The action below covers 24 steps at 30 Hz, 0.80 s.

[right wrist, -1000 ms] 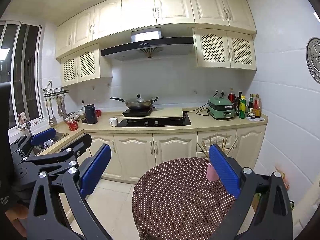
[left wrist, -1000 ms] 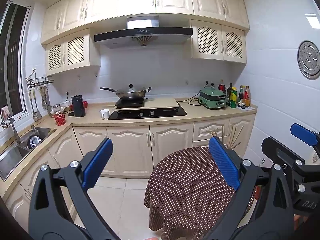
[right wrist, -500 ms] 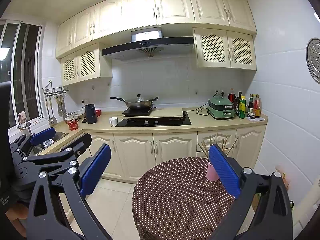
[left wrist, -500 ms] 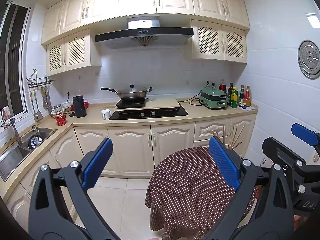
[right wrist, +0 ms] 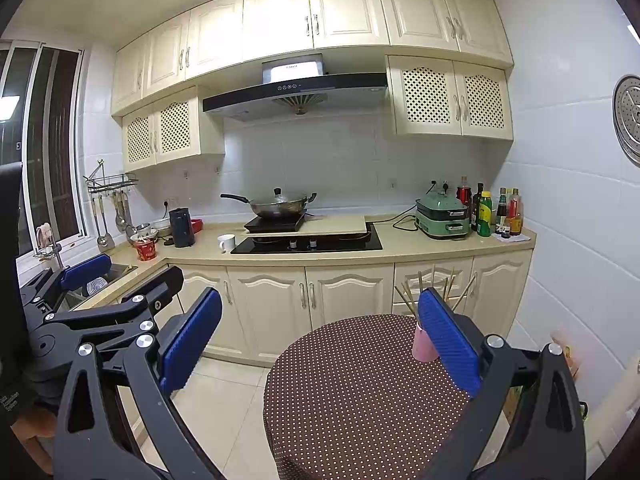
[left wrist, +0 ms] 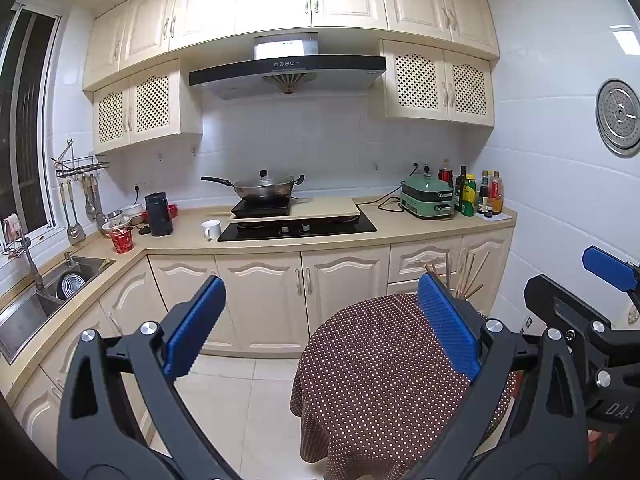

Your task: Organize utensils

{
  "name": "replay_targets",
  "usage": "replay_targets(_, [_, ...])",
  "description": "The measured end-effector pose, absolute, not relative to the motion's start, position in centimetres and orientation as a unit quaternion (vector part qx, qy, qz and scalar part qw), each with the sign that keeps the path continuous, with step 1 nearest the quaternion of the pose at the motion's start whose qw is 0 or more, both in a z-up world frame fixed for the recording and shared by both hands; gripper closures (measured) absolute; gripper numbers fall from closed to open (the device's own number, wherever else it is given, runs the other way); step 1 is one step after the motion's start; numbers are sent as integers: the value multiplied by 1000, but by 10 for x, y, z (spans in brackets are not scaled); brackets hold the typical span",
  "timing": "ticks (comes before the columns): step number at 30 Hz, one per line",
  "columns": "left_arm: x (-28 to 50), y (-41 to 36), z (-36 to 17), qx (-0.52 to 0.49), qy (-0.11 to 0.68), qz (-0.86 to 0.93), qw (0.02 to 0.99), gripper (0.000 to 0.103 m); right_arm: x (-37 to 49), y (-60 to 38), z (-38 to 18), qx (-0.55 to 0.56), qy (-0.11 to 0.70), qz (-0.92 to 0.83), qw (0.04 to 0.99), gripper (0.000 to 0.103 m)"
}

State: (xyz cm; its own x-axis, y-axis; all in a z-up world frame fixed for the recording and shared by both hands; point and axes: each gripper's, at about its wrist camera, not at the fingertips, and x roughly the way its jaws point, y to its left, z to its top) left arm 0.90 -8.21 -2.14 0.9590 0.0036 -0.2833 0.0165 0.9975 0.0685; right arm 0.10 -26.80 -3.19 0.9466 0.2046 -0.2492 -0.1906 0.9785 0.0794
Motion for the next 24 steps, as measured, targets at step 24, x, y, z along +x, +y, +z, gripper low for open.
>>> replay_targets(24, [13,-85,-24,41,146,0,988,8,6,-270,-32,31,135,100,985,8])
